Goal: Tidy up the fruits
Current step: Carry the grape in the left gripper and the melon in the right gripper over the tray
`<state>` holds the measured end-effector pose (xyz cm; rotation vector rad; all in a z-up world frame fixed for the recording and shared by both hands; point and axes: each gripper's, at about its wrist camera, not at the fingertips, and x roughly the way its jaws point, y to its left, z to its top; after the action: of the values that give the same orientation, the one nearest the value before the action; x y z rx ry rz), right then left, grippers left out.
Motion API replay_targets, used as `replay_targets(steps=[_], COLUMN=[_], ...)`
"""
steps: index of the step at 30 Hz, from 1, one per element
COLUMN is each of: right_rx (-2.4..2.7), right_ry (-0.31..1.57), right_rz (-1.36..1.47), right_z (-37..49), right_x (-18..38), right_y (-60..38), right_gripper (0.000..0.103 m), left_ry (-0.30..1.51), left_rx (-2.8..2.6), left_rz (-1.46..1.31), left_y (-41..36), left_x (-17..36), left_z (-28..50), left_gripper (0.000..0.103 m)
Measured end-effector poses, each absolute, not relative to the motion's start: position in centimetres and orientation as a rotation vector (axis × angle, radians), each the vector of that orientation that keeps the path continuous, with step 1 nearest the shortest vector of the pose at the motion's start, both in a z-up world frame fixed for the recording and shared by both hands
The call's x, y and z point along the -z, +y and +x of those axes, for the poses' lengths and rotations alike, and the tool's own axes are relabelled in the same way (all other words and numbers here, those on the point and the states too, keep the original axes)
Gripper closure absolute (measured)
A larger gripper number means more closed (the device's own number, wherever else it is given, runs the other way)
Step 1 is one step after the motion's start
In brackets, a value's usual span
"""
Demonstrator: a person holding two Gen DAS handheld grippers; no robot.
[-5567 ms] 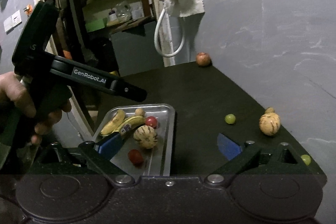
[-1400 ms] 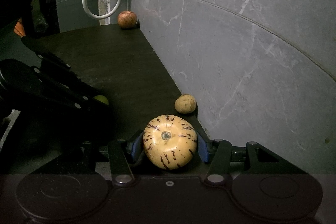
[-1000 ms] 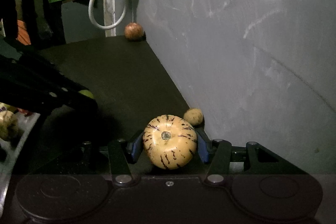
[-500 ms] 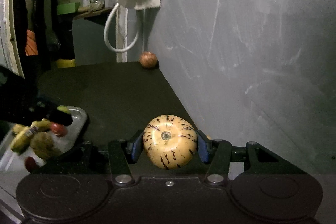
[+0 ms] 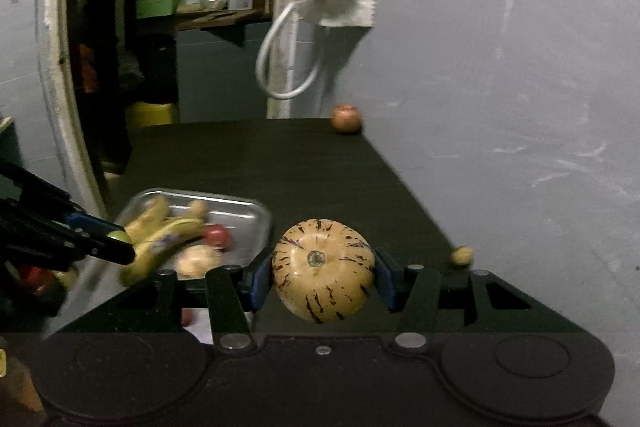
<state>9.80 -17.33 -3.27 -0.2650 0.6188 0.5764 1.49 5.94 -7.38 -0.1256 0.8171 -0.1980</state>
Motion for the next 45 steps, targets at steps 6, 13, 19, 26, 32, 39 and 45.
replay_targets(steps=[6, 13, 19, 26, 32, 39, 45], right_rx=[-0.643, -0.717, -0.761, -0.791, -0.805, -0.815, -0.813], right_ry=[0.655, 0.713, 0.776, 0.814, 0.824, 0.831, 0.841], right_rz=[-0.282, -0.360, -0.408, -0.437, -0.445, -0.467, -0.478], right_z=[7.0, 6.0, 6.4, 6.9, 7.1, 7.3, 7.5], right_x=[3.9, 6.4, 9.2, 11.2, 11.7, 12.4, 13.0], right_y=[-13.7, -10.9, -9.5, -9.0, -8.8, -8.2, -7.7], right_gripper=[0.049, 0.049, 0.049, 0.049, 0.049, 0.049, 0.049], left_ry=[0.849, 0.900, 0.919, 0.937, 0.949, 0.958, 0.954], left_rx=[0.178, 0.145, 0.133, 0.111, 0.097, 0.090, 0.087], left_rz=[-0.147, -0.182, -0.171, -0.173, -0.173, -0.160, -0.144], left_y=[7.5, 8.0, 7.4, 7.2, 7.0, 6.8, 6.6], left_x=[9.2, 11.3, 12.1, 12.8, 13.1, 13.8, 13.8], left_z=[-0.1, -0.9, -0.4, 0.2, 0.3, 0.7, 1.2], left_gripper=[0.079, 0.079, 0.079, 0.079, 0.079, 0.079, 0.076])
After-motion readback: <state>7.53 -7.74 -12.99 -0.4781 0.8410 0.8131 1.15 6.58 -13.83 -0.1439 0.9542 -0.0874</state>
